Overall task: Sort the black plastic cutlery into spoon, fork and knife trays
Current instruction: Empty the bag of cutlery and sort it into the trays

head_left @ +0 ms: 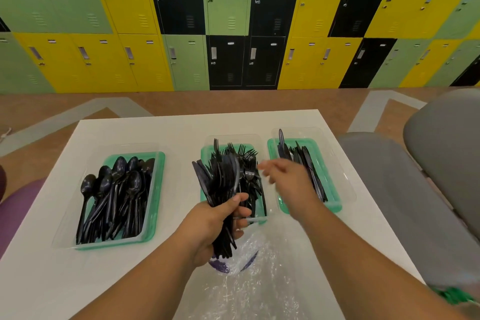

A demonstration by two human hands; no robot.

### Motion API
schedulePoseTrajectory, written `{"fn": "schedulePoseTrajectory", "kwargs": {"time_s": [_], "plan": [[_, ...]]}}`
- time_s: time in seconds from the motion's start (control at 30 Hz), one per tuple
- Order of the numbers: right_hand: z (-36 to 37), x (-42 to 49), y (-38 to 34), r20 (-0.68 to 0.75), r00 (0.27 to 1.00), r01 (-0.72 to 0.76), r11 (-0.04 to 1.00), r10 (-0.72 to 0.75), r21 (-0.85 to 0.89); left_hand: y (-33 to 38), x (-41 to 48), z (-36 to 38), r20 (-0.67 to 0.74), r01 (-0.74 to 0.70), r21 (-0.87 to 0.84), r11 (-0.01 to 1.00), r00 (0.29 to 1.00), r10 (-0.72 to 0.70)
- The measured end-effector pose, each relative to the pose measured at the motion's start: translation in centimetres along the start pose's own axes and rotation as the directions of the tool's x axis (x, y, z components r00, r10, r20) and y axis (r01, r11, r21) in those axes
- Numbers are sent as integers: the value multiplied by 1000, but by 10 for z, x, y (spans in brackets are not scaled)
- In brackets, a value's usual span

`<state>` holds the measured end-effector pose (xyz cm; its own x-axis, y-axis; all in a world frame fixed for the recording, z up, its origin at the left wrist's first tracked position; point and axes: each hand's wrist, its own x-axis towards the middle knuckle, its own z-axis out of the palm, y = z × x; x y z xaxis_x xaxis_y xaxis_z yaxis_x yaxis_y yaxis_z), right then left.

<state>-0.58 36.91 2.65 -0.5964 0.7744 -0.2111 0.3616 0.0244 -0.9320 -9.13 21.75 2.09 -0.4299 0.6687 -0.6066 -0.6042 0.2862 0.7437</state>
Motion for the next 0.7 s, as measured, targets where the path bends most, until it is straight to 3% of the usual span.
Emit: {"fn": "schedulePoseTrajectory", "kwargs": {"time_s": [0.07,0.13,0.23,0.47,0.7], "plan": [[16,-23,-7,260,961,-116,992,98,54,1,-3,0,41,31,29,999,999,-32],[30,-35,-3,360,925,-197,963,121,184,0,-5,0,55,30,44,999,998,-32],[41,-42,3,312,941,-230,921,129,315,-2,-7,-1,53,-8,30,1000,999,6],[41,-48,1,280,954,-214,893,105,396,-7,-13,-3,-32,-114,-87,990,993,111],[36,-51,1,297,946,-218,930,128,296,-7,-18,-3,-25,-122,-28,992,992,122]]}}
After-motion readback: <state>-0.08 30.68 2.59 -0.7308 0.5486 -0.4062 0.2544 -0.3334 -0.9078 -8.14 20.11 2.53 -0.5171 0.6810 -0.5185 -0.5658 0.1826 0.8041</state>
